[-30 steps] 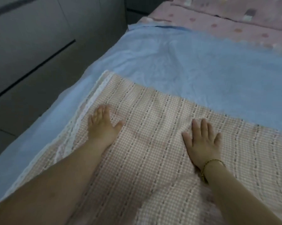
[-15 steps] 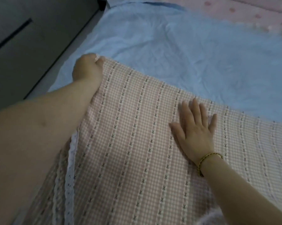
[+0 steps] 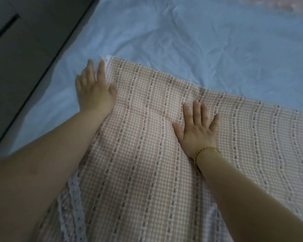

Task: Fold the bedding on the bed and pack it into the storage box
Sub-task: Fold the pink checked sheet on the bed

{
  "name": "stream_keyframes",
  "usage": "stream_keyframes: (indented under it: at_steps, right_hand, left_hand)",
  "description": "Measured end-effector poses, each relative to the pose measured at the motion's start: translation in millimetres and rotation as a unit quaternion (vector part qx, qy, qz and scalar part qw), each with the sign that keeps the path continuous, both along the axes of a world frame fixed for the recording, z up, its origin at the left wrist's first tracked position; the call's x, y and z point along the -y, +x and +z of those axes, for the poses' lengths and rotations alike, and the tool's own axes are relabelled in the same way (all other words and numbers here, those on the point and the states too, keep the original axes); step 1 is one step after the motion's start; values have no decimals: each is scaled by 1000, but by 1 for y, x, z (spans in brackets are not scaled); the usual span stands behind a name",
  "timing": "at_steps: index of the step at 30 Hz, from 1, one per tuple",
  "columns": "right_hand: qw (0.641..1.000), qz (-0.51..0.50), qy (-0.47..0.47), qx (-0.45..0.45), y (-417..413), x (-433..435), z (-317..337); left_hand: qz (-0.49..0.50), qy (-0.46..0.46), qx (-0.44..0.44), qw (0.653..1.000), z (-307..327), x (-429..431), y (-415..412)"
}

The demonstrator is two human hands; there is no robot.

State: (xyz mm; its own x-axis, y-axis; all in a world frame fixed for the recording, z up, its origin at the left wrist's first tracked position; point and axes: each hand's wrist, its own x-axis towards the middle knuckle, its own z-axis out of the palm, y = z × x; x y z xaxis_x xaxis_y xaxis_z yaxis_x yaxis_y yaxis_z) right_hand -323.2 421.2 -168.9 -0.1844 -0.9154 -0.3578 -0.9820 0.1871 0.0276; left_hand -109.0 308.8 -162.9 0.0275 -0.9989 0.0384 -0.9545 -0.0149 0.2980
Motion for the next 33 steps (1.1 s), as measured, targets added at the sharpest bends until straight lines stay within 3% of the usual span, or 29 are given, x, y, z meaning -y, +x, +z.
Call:
stream_keyframes:
  at_steps: [5, 7, 11, 13, 15, 17, 21, 24, 29, 33]
  right_hand:
    - [999, -15, 35, 10, 13, 2, 11]
    - [998, -8, 45, 38, 31, -18, 18]
    - [985, 110, 75, 113, 67, -113, 33]
    - [970, 169, 104, 138, 76, -172, 38]
    - [966, 208, 41, 148, 71, -228, 39]
    - [972, 162, -9, 168, 54, -276, 40]
    - [974, 127, -58, 179, -8, -381, 37]
    - [968, 163, -104, 158, -44, -425, 33]
    - [951, 213, -187, 122, -92, -455, 33]
    - [943, 112, -248, 194, -113, -481, 34]
  left_hand:
    - [-131, 86, 14, 988, -6, -161, 29]
    - [-179, 145, 69, 971, -6, -211, 53]
    - [-110, 173, 124, 971, 10, -236, 67]
    - [-67, 209, 92, 971, 17, -239, 58]
    - [-16, 188, 50, 981, 32, -251, 38]
    - [4, 170, 12, 985, 39, -277, 19]
    - [-165, 128, -7, 978, 28, -375, -11]
    - [-269, 193, 43, 943, 21, -416, -7]
    - [-185, 212, 107, 954, 31, -435, -19]
    - [-96, 235, 137, 958, 37, -446, -45]
